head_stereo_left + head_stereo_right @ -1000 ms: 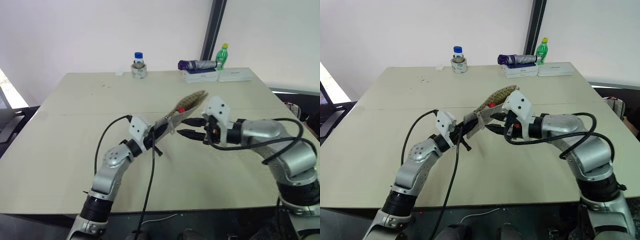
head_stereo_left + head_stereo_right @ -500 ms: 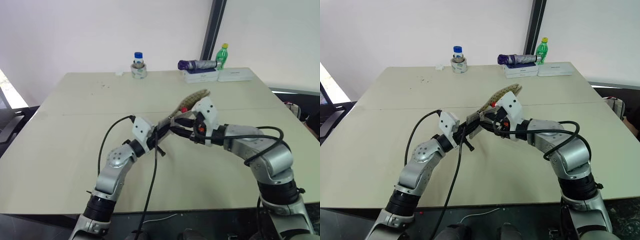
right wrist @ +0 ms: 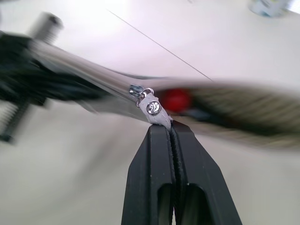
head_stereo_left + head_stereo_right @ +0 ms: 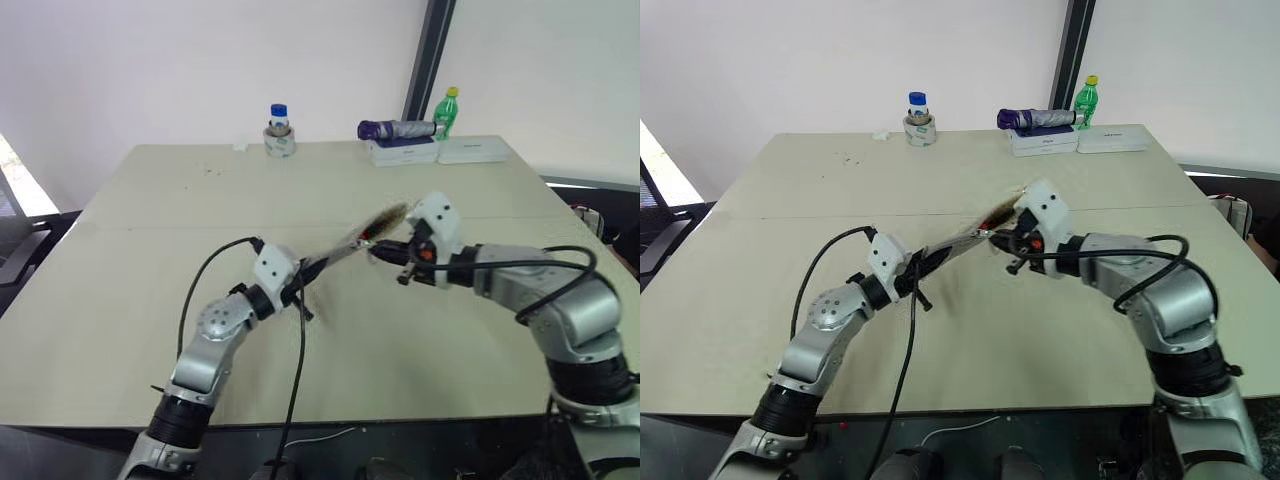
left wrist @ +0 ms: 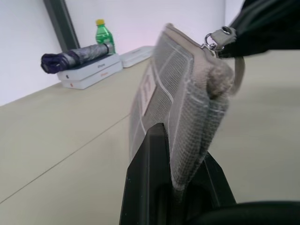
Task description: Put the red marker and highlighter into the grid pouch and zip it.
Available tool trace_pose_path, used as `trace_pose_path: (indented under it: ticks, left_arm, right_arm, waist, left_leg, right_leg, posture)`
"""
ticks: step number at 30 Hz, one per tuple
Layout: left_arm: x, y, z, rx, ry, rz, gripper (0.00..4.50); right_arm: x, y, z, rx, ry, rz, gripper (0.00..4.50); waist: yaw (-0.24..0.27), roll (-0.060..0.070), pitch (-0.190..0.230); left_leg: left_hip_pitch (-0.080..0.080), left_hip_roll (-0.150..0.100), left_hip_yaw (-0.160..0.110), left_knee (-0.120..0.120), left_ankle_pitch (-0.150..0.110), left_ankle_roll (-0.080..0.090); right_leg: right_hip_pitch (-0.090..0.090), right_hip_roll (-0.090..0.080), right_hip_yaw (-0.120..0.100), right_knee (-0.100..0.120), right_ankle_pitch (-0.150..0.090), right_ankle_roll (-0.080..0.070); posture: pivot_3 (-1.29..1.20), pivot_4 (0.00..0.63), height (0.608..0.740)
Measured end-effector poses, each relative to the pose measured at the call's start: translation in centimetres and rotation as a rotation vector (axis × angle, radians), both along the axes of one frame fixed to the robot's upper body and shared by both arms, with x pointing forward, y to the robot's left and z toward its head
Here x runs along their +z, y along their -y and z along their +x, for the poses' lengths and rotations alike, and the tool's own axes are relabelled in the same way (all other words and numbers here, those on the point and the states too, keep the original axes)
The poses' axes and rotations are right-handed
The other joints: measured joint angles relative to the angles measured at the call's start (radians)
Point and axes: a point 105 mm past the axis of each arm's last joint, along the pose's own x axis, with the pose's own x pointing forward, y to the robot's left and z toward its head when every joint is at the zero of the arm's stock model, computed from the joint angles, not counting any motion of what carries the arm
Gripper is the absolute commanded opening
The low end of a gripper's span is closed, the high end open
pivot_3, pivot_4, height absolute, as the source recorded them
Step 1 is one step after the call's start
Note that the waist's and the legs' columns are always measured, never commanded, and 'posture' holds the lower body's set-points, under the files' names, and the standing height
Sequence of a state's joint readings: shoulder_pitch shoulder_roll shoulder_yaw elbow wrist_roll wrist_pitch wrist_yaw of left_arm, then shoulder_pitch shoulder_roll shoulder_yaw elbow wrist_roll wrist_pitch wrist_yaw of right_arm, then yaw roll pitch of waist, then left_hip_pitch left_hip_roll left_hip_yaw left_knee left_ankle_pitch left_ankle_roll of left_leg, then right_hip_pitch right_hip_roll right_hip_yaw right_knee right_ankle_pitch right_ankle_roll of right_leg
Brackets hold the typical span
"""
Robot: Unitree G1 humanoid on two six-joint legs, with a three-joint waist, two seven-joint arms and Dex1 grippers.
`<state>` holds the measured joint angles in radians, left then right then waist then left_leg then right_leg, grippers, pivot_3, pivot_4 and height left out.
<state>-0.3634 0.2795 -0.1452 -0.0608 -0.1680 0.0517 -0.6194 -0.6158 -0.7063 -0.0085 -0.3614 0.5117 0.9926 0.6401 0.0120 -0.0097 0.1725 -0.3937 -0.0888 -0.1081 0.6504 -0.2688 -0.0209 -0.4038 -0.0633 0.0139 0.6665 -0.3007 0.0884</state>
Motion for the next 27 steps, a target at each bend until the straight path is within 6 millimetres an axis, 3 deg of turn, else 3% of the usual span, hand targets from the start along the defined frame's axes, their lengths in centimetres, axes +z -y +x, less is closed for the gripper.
trace_pose_path:
  ticks: [7,11,15,19,21,22,27]
  left_arm:
    - [-1.0,-2.0,-0.9,-0.018,-0.001,0.073,0.0]
    - [-1.3,-2.2,-1.4,-0.029,-0.005,0.087,0.0]
    - [-1.4,-2.6,-1.5,-0.018,-0.004,0.097,0.0]
    - [-2.2,-4.0,-1.4,0.032,-0.03,0.114,1.48]
    - [-2.6,-4.6,-1.4,0.054,-0.041,0.133,2.58]
    - [-2.7,-4.7,-1.4,0.06,-0.041,0.141,2.98]
    - [-4.1,-7.5,-2.0,0.127,-0.103,0.195,2.98]
  right_arm:
    - [-0.9,6.3,3.0,-0.238,0.012,-0.112,0.01]
    - [-2.5,6.2,3.8,-0.224,0.02,-0.189,0.01]
    - [-2.2,5.7,3.9,-0.183,0.084,-0.217,0.01]
    - [-3.0,6.5,3.1,-0.153,0.052,-0.236,1.8]
    - [-3.4,6.9,2.6,-0.143,0.048,-0.234,2.82]
    - [-3.6,6.9,2.4,-0.133,0.047,-0.236,2.83]
    - [-4.3,7.7,0.7,-0.089,0.029,-0.25,2.83]
  waist:
    - [-0.001,0.0,0.0]
    - [-0.003,0.0,0.0]
    - [-0.001,0.0,0.0]
    - [0.001,0.0,0.0]
    - [0.001,0.0,0.0]
    - [0.001,0.0,0.0]
    - [-0.003,0.0,0.0]
  left_leg:
    - [0.0,0.0,0.0,0.0,-0.002,0.004]
    - [0.0,0.0,0.0,-0.001,-0.002,0.003]
    - [0.0,0.0,0.0,0.0,-0.002,0.003]
    - [0.0,0.0,0.0,0.0,-0.002,0.004]
    - [0.0,0.0,0.0,0.0,-0.002,0.004]
    - [0.0,0.0,0.0,0.0,-0.002,0.004]
    - [0.0,0.001,0.0,-0.001,-0.002,0.004]
  right_leg:
    - [0.0,0.0,0.0,0.0,0.0,0.0]
    - [-0.001,0.0,0.0,0.0,0.0,0.0]
    - [0.0,0.0,0.0,0.0,0.0,0.0]
    - [0.0,0.0,0.0,0.0,0.0,0.0]
    - [0.0,0.0,0.0,0.0,0.0,0.0]
    - [0.0,0.0,0.0,0.0,0.0,0.0]
    - [-0.001,0.0,0.0,0.0,0.0,0.0]
  posture:
    - [0.0,0.15,0.74]
    - [0.0,0.15,0.74]
    - [0.0,0.15,0.74]
    - [0.0,0.15,0.74]
    - [0.0,0.15,0.74]
    - [0.0,0.15,0.74]
    - [0.0,0.15,0.74]
